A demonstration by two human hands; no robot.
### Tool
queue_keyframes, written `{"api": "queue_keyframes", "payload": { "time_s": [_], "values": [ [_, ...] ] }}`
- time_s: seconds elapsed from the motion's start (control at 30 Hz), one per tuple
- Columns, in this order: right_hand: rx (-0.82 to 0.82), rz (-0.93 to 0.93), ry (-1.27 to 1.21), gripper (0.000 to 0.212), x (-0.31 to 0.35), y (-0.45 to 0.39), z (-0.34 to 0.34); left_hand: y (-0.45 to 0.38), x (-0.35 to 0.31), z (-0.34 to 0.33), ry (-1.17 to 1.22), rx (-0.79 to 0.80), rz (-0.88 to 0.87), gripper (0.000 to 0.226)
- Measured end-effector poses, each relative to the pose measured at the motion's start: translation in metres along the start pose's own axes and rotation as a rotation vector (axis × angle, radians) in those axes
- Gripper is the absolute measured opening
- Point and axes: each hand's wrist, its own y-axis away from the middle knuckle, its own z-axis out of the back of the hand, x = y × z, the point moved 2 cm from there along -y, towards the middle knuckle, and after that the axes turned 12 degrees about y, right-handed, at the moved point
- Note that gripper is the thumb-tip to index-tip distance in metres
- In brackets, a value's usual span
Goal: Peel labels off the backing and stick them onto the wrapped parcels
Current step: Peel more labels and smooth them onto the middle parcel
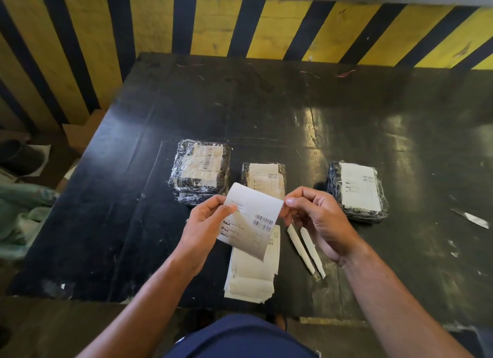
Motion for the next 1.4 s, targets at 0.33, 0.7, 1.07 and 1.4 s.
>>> {"api": "queue_keyframes", "payload": {
  "time_s": [0.33,0.7,1.07,1.4],
  "values": [
    [0.032,-0.003,0.014,0.017,0.001,0.002,-0.002,0.001,0.002,-0.001,-0.008,0.01,0.012,0.021],
    [0.106,-0.003,-0.018,0.013,-0.001,0.004,-0.003,-0.001,0.008,-0.001,-0.013,0.04,0.02,0.028],
    [0.121,-0.056,-0.221,0.011,-0.001,0.008,-0.017,0.001,0.01,-0.021,-0.027,-0.012,-0.025,0.021],
    [0.123,-0.022,-0.216,0.009,-0.007,0.004,-0.023,0.022,0.002,-0.043,0.002,0.206,-0.245,0.032]
  ]
}}
